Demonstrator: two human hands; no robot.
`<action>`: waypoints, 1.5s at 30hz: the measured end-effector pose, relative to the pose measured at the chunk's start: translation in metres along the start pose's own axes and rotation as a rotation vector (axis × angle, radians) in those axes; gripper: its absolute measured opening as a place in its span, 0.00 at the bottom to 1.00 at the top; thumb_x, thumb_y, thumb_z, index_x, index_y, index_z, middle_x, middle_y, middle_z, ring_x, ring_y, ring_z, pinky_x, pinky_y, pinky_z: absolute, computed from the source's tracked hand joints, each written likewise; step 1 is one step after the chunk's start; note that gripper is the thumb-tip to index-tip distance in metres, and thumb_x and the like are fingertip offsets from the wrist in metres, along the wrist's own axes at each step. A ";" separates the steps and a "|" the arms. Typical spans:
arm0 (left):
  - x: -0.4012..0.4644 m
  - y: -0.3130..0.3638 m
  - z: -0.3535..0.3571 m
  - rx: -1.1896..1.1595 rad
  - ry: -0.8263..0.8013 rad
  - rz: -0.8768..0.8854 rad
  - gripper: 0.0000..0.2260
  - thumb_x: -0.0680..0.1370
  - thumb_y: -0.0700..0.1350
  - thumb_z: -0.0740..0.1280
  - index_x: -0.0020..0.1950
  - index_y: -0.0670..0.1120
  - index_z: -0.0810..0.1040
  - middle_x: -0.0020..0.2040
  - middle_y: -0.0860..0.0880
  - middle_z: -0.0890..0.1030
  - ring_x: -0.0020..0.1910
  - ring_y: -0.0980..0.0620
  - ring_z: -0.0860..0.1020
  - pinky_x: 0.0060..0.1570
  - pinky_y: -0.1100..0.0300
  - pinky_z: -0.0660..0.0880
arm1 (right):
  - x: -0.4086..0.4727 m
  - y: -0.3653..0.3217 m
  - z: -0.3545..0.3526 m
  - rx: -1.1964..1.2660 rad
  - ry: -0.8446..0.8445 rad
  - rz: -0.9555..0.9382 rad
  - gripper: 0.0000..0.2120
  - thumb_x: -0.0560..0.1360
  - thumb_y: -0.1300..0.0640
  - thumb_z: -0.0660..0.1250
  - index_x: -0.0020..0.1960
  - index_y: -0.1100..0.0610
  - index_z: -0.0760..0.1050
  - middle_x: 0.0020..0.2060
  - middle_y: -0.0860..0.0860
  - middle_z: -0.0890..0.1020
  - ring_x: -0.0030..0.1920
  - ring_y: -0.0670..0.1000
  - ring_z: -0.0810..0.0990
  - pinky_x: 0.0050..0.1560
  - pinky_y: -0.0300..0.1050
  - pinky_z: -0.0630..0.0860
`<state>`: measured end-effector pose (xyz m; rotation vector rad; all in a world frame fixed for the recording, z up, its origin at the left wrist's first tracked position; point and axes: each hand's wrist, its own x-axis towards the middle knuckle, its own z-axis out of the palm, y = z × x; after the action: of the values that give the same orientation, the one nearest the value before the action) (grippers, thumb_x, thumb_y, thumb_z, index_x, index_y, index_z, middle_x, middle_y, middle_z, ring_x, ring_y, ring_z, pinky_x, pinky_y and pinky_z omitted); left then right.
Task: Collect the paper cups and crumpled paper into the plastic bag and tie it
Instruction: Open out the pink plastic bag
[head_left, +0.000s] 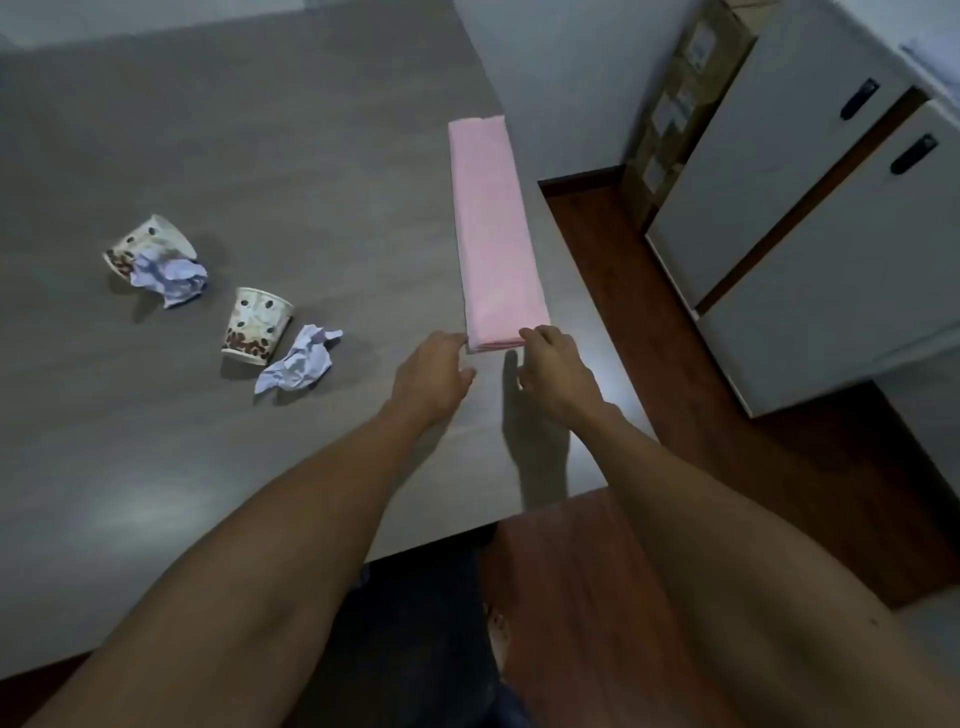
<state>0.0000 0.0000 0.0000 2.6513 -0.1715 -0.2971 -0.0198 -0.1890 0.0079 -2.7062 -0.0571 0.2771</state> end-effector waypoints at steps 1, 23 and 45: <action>0.006 -0.002 0.006 -0.011 0.015 0.000 0.20 0.78 0.50 0.69 0.69 0.48 0.75 0.63 0.44 0.77 0.60 0.44 0.78 0.59 0.48 0.77 | 0.006 0.001 0.006 -0.003 0.030 0.007 0.28 0.80 0.59 0.69 0.77 0.54 0.64 0.76 0.55 0.67 0.73 0.59 0.68 0.69 0.57 0.72; 0.053 -0.051 -0.024 -1.151 0.432 -0.606 0.02 0.68 0.40 0.67 0.39 0.45 0.79 0.41 0.41 0.85 0.42 0.39 0.85 0.42 0.38 0.83 | 0.024 -0.042 -0.007 0.562 0.200 0.276 0.12 0.84 0.52 0.61 0.66 0.53 0.69 0.53 0.43 0.75 0.47 0.45 0.78 0.37 0.30 0.78; -0.032 -0.024 -0.165 -0.017 0.078 0.073 0.27 0.65 0.48 0.83 0.60 0.45 0.80 0.58 0.43 0.71 0.53 0.45 0.74 0.55 0.56 0.72 | -0.013 -0.118 -0.091 0.725 0.385 0.463 0.13 0.78 0.61 0.58 0.60 0.58 0.73 0.51 0.55 0.79 0.50 0.58 0.80 0.49 0.51 0.78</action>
<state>0.0100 0.0987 0.1383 2.6275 -0.2384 -0.1705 -0.0139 -0.1193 0.1401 -1.9695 0.6555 -0.0914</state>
